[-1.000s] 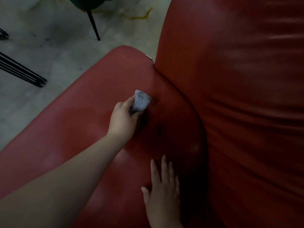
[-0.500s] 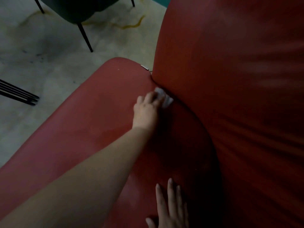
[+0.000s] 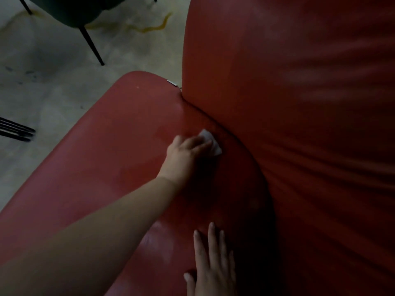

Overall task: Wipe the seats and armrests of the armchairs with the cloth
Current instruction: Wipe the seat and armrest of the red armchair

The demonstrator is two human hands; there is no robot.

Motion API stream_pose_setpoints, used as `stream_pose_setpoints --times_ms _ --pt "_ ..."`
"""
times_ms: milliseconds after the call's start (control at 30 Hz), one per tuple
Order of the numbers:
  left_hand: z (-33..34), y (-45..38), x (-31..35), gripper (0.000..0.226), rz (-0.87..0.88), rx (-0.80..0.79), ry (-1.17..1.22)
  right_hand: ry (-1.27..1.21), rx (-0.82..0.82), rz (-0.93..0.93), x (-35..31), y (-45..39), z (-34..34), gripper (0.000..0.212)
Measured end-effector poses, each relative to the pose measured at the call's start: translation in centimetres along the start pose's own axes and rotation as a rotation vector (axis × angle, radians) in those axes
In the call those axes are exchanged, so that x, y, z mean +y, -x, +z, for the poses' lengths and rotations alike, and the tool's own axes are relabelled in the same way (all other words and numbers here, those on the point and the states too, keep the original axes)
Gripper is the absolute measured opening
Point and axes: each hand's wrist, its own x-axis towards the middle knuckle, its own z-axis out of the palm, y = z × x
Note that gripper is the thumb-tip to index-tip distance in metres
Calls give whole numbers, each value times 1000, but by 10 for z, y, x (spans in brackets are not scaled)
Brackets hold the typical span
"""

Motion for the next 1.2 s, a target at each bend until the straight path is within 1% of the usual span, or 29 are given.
stream_pose_setpoints --times_ms 67,100,133,200,267,300,367,433,467,533,633,733,767,867,900,967,1033,1067,1100,1167,1200 --pt "-7 7 -2 36 77 -40 24 0 7 15 -4 5 -4 110" --pt "-11 4 -7 37 72 -42 12 -5 9 22 -6 6 -5 107" --pt "-15 -3 -14 40 48 -23 -17 -16 8 30 -7 7 -7 104" --pt "-17 -15 -19 46 -76 54 -40 -29 7 46 -9 10 -7 102" --pt "-7 -12 -1 47 -178 52 31 -20 17 53 -10 13 -6 101" --pt "0 -5 14 45 -172 23 61 -27 12 39 -10 13 -7 101" --pt "14 14 41 41 -72 -64 58 -78 10 -8 -9 12 -1 97" --pt "17 32 53 42 17 -125 49 -139 -18 -9 -8 14 4 91" --pt "15 37 52 42 32 -140 42 -135 -3 -5 -7 14 4 90" --pt "4 45 46 42 7 -133 42 -129 8 1 -7 14 1 90" --pt "-13 60 31 40 -56 -82 26 -104 -38 -6 -5 18 -3 88" --pt "-13 70 17 51 -39 -176 -143 -101 -13 2 -4 17 1 86" --pt "-10 71 14 53 -34 -185 -141 -93 -3 0 -3 16 3 84" --pt "-3 73 11 43 -23 -88 -16 -88 47 34 -6 15 8 77" --pt "-2 77 11 41 1 -87 9 -97 65 54 -9 14 10 76" --pt "-1 96 10 39 105 -163 -14 -109 65 98 -15 15 12 73" --pt "-6 112 3 39 212 -242 -18 -125 103 141 -21 16 14 70" --pt "-12 110 -4 39 241 -241 -14 -139 117 162 -24 15 14 69" --pt "-18 101 -9 40 237 -202 -13 -160 134 174 -26 15 14 68" --pt "-29 80 -13 43 147 -103 -13 -187 144 188 -29 17 17 70" --pt "-30 70 -15 44 109 -89 -11 -198 155 196 -29 18 19 70"
